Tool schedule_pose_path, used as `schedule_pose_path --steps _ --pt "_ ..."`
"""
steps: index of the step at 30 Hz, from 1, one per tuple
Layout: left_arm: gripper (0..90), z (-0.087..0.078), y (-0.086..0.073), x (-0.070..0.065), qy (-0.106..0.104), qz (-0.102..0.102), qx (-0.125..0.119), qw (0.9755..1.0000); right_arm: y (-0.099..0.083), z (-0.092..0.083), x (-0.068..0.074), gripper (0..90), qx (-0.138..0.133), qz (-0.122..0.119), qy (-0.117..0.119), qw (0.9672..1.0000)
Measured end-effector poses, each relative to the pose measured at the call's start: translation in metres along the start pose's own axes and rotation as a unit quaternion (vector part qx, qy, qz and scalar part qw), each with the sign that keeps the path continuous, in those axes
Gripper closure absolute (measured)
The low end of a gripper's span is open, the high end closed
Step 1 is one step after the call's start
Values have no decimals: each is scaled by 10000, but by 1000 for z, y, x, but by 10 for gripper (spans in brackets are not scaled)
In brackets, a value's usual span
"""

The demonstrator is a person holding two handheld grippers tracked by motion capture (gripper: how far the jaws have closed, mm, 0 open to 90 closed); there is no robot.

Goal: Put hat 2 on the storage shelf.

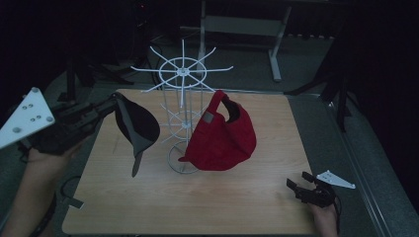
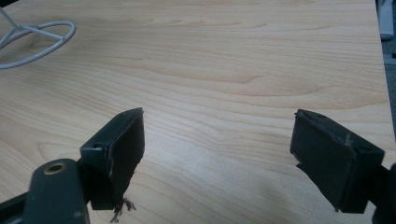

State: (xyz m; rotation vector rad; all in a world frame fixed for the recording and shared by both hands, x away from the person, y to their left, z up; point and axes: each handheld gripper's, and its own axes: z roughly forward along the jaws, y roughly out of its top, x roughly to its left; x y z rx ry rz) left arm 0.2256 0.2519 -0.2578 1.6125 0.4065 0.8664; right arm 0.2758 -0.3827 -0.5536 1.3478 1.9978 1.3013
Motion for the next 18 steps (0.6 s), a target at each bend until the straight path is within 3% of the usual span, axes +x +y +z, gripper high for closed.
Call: schedule_pose_path --steps 11,14,18 --pt "850 27 27 -3 -74 24 -29 10000 0 0 1 176 17 2 11 10000" --pt "850 32 31 -9 -226 -3 -129 9997 -1 0 0 176 37 -1 6 10000" --pt "850 40 32 -15 -387 18 -85 9992 -1 1 0 176 51 -14 11 10000"
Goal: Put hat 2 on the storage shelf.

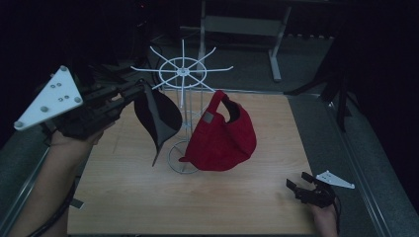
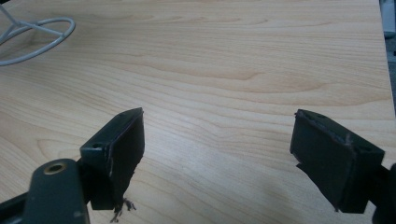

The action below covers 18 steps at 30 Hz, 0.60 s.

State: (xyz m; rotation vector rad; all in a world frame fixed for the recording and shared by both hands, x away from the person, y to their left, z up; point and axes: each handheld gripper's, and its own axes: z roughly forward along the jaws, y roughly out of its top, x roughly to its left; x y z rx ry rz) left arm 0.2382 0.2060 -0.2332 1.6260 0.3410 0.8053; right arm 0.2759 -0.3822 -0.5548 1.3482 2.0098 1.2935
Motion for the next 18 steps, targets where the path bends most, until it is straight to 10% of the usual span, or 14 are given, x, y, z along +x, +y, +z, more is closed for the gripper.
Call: schedule_pose_path --steps 18 --pt "848 6 -27 -1 -693 -304 577 9955 0 0 0 176 32 19 -2 10000"
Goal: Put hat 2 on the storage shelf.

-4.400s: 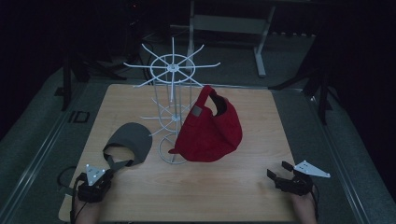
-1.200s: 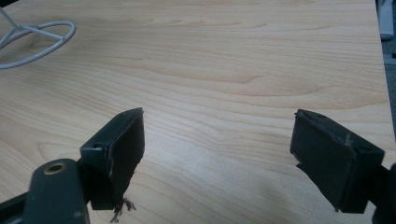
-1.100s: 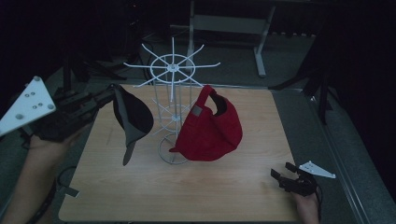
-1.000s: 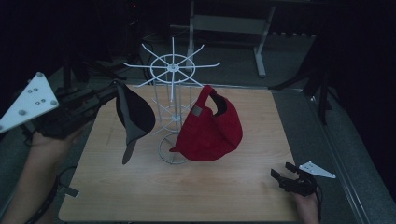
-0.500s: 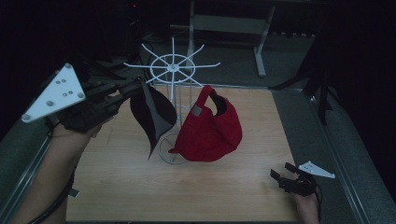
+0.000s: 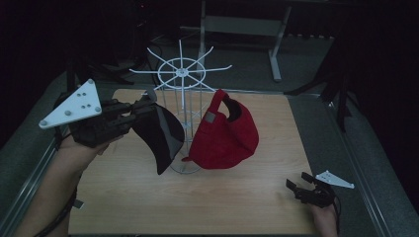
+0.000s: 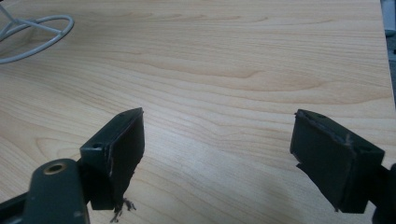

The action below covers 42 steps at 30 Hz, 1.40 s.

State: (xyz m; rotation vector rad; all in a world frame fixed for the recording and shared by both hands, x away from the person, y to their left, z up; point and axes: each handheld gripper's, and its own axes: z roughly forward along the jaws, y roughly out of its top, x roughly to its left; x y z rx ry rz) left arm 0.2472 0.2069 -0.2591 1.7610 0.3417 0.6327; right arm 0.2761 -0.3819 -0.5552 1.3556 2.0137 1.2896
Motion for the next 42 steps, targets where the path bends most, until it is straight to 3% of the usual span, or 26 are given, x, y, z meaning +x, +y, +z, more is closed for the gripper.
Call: schedule_pose_path --steps 8,11,16,24,35,42 --pt "841 0 -14 2 34 -386 -142 9991 0 0 0 176 -12 -12 3 10000" --pt "782 -2 -14 2 54 -363 -181 9992 0 0 0 176 -10 -2 2 10000" --pt "675 -7 -17 -1 -34 -310 -40 9995 0 0 -1 176 -20 -7 1 10000" --pt "659 -17 -30 -3 -69 -535 -78 9985 0 0 0 177 -3 2 -2 10000" --pt "576 -30 -41 -19 38 -657 -271 9975 0 0 0 177 -2 8 -3 10000" --pt "549 -41 -55 -24 100 -720 -207 9971 0 0 0 177 -6 1 1 10000"
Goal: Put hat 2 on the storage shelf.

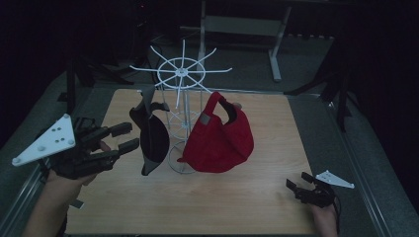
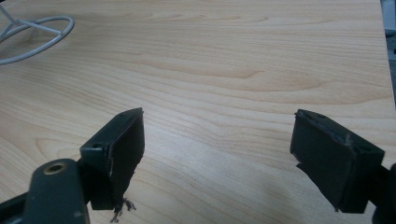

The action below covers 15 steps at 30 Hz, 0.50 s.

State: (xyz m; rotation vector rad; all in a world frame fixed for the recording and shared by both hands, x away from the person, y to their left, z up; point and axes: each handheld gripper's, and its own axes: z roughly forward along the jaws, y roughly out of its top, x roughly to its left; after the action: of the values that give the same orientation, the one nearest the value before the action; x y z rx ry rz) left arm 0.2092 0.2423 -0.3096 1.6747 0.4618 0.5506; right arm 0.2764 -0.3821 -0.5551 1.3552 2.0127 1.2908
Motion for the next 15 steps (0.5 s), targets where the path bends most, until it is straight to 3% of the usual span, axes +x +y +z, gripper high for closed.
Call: schedule_pose_path --steps 4,15 --pt "552 -3 -13 2 17 -93 56 9999 0 0 0 176 7 0 1 10000" --pt "552 -5 -67 8 56 -338 332 9989 0 0 0 177 15 6 -2 10000"
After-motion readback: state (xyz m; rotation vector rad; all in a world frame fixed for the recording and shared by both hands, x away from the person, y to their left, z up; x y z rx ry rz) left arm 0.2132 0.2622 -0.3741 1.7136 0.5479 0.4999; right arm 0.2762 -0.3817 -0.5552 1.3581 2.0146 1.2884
